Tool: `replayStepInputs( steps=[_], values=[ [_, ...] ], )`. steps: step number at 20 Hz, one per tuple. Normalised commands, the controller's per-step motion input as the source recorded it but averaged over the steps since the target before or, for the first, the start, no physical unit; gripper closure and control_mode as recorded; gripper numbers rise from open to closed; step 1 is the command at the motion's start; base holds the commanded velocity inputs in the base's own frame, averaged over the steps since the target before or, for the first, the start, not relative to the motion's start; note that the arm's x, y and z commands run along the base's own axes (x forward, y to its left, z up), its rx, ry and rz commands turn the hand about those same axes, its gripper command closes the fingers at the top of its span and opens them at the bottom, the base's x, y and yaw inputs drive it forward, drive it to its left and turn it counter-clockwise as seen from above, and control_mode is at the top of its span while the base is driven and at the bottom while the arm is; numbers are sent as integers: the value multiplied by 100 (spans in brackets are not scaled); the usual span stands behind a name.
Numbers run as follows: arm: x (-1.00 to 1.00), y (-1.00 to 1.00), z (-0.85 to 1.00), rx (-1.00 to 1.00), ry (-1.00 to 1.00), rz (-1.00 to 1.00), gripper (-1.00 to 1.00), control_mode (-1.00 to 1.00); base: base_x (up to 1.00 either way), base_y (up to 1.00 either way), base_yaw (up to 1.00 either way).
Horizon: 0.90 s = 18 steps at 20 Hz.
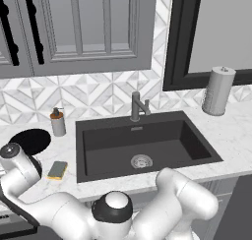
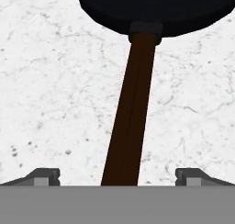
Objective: Pick the pan and sponge and place them into the sink. Then turn on the water.
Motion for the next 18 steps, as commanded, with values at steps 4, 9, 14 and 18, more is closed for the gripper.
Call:
replayStepInputs(
  steps=[4,9,14,18],
  values=[
    [10,2,-40,0,2,0,-100,-100,0,0,0],
    [0,0,-49,0,1,-1,-100,-100,0,0,0],
    [0,-3,-51,0,0,-3,100,-100,0,0,0],
    [0,-44,-68,1,0,-13,100,-100,0,0,0]
  ],
)
